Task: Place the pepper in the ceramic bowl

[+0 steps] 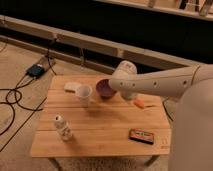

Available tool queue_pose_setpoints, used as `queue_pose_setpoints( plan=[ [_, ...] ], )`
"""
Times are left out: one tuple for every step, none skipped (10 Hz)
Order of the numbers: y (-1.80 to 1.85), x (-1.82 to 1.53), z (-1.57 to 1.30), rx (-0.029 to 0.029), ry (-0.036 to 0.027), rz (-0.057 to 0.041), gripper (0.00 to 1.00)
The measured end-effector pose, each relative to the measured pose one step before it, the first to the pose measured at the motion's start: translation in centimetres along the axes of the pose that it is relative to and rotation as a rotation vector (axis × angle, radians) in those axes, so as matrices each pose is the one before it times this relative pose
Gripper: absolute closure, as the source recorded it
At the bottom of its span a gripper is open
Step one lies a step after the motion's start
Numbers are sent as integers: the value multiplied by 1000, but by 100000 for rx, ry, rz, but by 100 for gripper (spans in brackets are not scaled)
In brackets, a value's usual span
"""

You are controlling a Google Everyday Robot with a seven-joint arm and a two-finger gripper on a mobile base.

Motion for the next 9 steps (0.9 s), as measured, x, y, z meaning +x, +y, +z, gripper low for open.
queue_pose_setpoints(
  plan=[
    [-930, -831, -622, 1833, -1107, -1150, 100],
    [-987, -1022, -608, 1905, -1242, -1584, 100],
    [-919, -912, -389, 1590, -1078, -1531, 100],
    [-909, -761, -333, 1424, -936, -1360, 100],
    [-977, -798, -217, 1286, -993, -1416, 100],
    [-1093, -1254, -233, 1380, -1420, -2178, 100],
    [-670, -948, -102, 782, -1018, -1608, 100],
    [-713, -1470, -51, 648, -1607, -2313, 100],
    [-582, -1049, 140, 323, -1384, -1676, 100]
  ],
)
